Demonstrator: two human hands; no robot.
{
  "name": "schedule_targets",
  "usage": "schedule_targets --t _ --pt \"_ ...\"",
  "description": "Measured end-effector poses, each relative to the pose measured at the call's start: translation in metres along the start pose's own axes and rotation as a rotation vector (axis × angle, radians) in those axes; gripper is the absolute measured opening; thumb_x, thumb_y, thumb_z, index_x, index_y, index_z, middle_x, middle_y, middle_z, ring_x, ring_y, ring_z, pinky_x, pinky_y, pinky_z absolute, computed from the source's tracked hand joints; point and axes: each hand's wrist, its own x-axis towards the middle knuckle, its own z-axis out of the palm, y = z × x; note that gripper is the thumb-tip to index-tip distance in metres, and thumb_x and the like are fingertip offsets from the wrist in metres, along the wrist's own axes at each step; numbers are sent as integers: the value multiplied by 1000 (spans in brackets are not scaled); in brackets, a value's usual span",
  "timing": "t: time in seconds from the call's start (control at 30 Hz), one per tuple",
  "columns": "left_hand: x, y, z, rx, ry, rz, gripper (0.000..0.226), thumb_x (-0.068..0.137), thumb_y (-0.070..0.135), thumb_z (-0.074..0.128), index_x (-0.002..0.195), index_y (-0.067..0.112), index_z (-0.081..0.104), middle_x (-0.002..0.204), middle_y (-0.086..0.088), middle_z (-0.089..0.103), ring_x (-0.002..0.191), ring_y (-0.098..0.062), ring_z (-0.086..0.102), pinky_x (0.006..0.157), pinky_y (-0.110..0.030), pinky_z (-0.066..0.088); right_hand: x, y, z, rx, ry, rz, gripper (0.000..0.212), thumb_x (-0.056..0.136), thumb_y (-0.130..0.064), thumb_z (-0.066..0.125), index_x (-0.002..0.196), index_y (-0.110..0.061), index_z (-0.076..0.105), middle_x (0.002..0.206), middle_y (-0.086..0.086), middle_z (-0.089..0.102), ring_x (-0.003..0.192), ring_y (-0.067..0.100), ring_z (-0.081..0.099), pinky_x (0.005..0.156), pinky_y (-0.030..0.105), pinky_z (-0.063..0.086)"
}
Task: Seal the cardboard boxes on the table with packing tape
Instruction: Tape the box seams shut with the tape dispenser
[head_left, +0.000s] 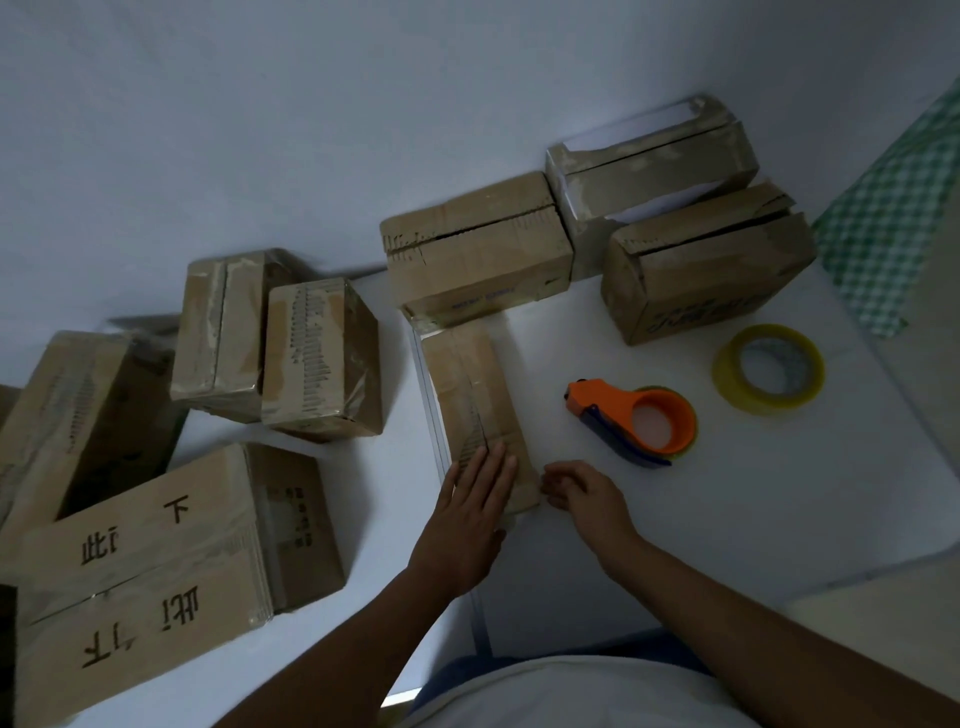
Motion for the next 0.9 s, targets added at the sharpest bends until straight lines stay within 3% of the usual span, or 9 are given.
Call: schedule_targets --t 0.1,0.2,0.3,0.37,0.43,0.5,0.77,0.83,0.9 --pt "0 -1 2 9 -12 2 88 98 41 50 156 17 -11 163 -5 -21 149 -22 -23 123 -44 -6 -19 -4 3 -93 -131 -87 36 100 0 41 126 -13 62 126 6 64 115 17 60 102 28 47" --pt "1 -1 2 15 -10 1 91 96 42 53 156 17 -12 163 -4 -22 149 -21 -25 123 -44 -7 -31 -8 14 -384 -235 -215 51 100 -4 40 150 -15 33 145 2 46 130 14 46 108 16 30" --pt "1 -1 2 29 -24 -3 93 96 43 52 155 18 -15 162 -4 -25 148 -21 -27 123 -44 -7 -35 -9 13 -558 -334 -233 61 102 -10 39 154 -13 8 155 3 27 141 14 30 109 15 17" --pt "1 -1 1 45 -35 0 93 96 45 50 154 18 -17 161 -4 -26 147 -21 -28 123 -45 -6 -31 -11 5 -498 -346 -264 54 103 -13 41 152 -14 21 150 1 36 134 8 36 111 17 23" --pt "1 -1 -1 52 -44 0 93 96 47 49 154 18 -19 161 -4 -28 147 -22 -30 122 -45 -7 -24 -13 -2 -315 -219 -202 39 101 -17 49 139 -13 50 136 2 56 122 12 52 108 26 39" --pt "0 0 -1 61 -47 1 93 97 48 48 153 18 -20 160 -5 -30 146 -22 -30 122 -45 -7 -17 -13 -2 -158 -89 -71 26 96 -18 59 120 -9 65 117 6 66 109 18 61 101 38 48" --pt "0 -2 -10 -13 -33 35 89 98 48 47 154 18 -15 161 -2 -24 149 -21 -25 122 -42 -8 -11 -16 10 -296 -34 -99 24 91 -13 66 114 -7 61 111 8 66 92 13 59 77 19 44" --pt "4 -3 -25 -180 -4 42 79 99 48 47 157 18 2 165 0 -10 152 -18 -10 123 -39 -1 -11 -16 8 -324 -47 -98 28 92 -18 66 118 -9 60 113 8 65 92 13 58 71 16 43" --pt "3 -7 -41 -427 162 6 60 100 37 52 153 17 33 164 0 14 148 -13 15 120 -33 19 -13 -15 7 -364 -60 -111 34 93 -24 64 123 -10 56 118 7 62 95 13 58 71 16 44"
